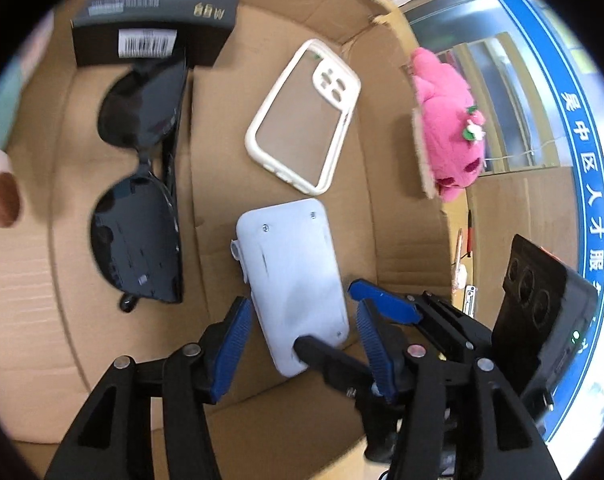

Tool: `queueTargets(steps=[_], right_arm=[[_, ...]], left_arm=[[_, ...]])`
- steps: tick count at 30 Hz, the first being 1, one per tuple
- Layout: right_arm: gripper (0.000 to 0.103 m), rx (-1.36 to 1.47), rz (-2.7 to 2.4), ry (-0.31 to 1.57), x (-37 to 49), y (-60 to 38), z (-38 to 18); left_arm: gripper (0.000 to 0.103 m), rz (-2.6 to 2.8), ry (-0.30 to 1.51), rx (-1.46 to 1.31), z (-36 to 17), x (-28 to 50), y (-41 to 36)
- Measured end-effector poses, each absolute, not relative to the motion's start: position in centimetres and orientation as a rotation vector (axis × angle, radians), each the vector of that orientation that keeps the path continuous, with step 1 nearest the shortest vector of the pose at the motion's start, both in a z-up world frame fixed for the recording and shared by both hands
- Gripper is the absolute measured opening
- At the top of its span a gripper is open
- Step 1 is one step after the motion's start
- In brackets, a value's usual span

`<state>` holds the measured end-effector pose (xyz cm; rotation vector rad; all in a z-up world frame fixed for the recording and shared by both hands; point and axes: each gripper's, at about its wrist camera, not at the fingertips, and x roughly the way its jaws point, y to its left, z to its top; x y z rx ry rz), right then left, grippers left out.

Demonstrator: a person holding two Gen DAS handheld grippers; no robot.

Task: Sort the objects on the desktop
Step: 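Lift the white power bank with both grippers and lower it into the box, then open both grippers and pull them back from the box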

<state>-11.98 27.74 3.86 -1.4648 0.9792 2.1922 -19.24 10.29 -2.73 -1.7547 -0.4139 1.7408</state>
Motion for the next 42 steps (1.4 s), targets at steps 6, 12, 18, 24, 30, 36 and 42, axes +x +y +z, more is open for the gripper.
queueTargets(steps=[6,12,18,24,30,36,42], right_arm=[[0.089,-1.257,2.289,0.709,-10.3,26.0,8.3],[0.103,-0.933,2.353,0.459,-8.7,20.7,11.9],[0.103,-0.714,2.406,0.399,-9.0,15.6,10.4],[0.103,-0.646,2.391,0.279,-9.8,13.5,7.3],[0.103,-0.602,2.384,0.277,-9.1,14.2,5.8],[0.103,-0.558,2.396,0.271,-9.3,15.1,5.4],[0.103,-0.522,2.390,0.252,-9.3,14.9,5.2]], left_arm=[[0.054,2.007,-0.233,-1.544,3.4,-16.9,7.5],[0.080,2.462,-0.010,-1.013,10.3,-9.1,2.0],[0.085,2.854,0.098,-0.722,7.3,-3.3,-3.2],[0.085,2.931,-0.021,-0.771,2.7,-3.7,-4.8],[0.085,2.926,-0.022,-0.762,0.7,-3.6,-4.1],[0.086,2.976,0.077,-0.713,-0.4,-3.6,-2.9],[0.090,2.986,0.076,-0.673,-0.6,-3.7,-2.8]])
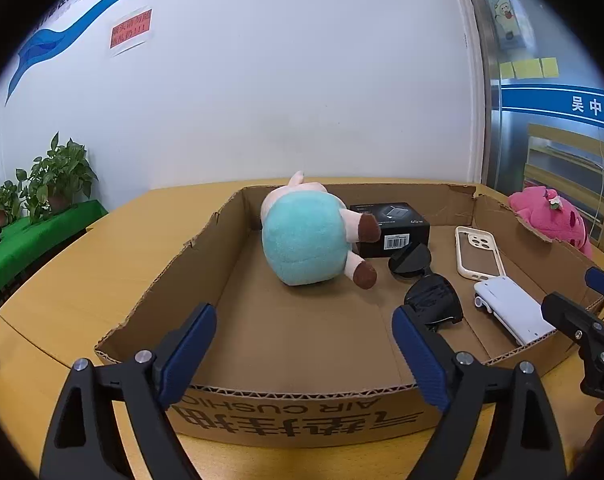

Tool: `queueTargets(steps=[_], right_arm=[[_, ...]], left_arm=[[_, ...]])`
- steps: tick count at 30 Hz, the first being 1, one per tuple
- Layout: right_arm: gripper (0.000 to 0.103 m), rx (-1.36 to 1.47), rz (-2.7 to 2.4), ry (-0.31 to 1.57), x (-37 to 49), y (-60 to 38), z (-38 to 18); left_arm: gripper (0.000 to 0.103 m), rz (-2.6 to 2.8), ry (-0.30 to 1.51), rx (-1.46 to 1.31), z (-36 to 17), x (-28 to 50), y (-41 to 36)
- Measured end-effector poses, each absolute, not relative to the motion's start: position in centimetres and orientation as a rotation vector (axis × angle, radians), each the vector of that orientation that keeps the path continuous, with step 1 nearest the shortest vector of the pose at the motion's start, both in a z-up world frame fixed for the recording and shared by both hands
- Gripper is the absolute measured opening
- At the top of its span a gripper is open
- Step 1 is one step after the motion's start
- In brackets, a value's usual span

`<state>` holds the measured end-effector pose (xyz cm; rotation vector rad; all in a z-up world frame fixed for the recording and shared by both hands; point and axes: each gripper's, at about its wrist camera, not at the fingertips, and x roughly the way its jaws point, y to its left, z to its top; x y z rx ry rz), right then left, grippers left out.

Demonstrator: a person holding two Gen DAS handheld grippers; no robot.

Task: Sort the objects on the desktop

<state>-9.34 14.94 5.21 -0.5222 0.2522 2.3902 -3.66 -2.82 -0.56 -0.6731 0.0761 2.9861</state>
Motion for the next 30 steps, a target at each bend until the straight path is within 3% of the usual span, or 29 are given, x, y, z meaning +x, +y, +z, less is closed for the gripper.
queueTargets(steps=[6,30], right_arm=[[0.103,-0.530,2.389,0.255,-9.45,15.14,5.24],[0.103,-0.532,2.388,0.253,-9.47,15.14,5.23]], left_arm=[[0.102,2.968,0.082,-0.685,-0.56,-3.98,-2.88],[0.102,2.967,0.083,-0.687,-0.52,-3.97,-2.86]])
